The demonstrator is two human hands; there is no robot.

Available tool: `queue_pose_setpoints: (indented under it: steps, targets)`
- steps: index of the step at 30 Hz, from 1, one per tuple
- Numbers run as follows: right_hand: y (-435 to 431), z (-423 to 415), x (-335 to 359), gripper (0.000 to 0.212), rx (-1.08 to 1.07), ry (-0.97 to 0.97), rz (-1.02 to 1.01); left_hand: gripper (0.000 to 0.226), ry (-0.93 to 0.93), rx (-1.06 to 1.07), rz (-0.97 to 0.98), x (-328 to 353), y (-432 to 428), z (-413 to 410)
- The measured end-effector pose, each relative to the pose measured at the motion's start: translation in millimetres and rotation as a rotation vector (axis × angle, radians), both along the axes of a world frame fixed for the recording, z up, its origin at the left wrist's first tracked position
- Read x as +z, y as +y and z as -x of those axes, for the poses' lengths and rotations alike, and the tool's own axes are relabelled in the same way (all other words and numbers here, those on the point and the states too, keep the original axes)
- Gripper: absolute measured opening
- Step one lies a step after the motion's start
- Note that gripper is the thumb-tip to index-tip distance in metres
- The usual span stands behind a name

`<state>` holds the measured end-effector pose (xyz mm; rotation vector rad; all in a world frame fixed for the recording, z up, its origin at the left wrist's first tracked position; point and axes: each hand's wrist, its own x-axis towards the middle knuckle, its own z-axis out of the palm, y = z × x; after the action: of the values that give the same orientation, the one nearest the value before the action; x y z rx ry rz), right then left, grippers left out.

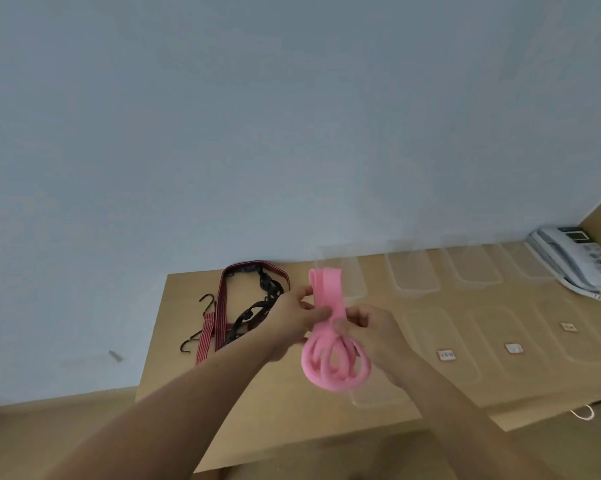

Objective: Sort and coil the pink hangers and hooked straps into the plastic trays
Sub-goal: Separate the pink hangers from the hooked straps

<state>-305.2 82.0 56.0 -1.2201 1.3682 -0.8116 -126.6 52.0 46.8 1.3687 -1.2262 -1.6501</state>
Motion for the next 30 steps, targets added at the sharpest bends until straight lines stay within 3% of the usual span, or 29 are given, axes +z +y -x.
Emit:
queue_pose_setpoints:
  steps: [4, 10, 19, 26, 30]
  targets:
    - [-8, 41, -34, 0.007, -0.017, 0.039, -0.1, 0.044, -0.177, -0.065, -0.083, -28, -8, 42]
    - [-28, 84, -81, 0.01, 0.022, 0.109, -0.243, 0.041, -0.294, -0.079, -0.16, -67, -22, 92]
    - [-51, 95, -119, 0.021, 0.109, 0.323, -0.263, 0.052, -0.576, -0.108, -0.129, -98, -28, 111]
    - [-51, 85, -131, 0.006, 0.098, 0.48, -0.124, 0.063, -0.714, -0.085, -0.016, -111, -20, 110]
    - [-50, 90, -131, 0.032, 0.022, 0.54, 0.003, 0.068, -0.749, -0.052, 0.098, -112, -16, 108]
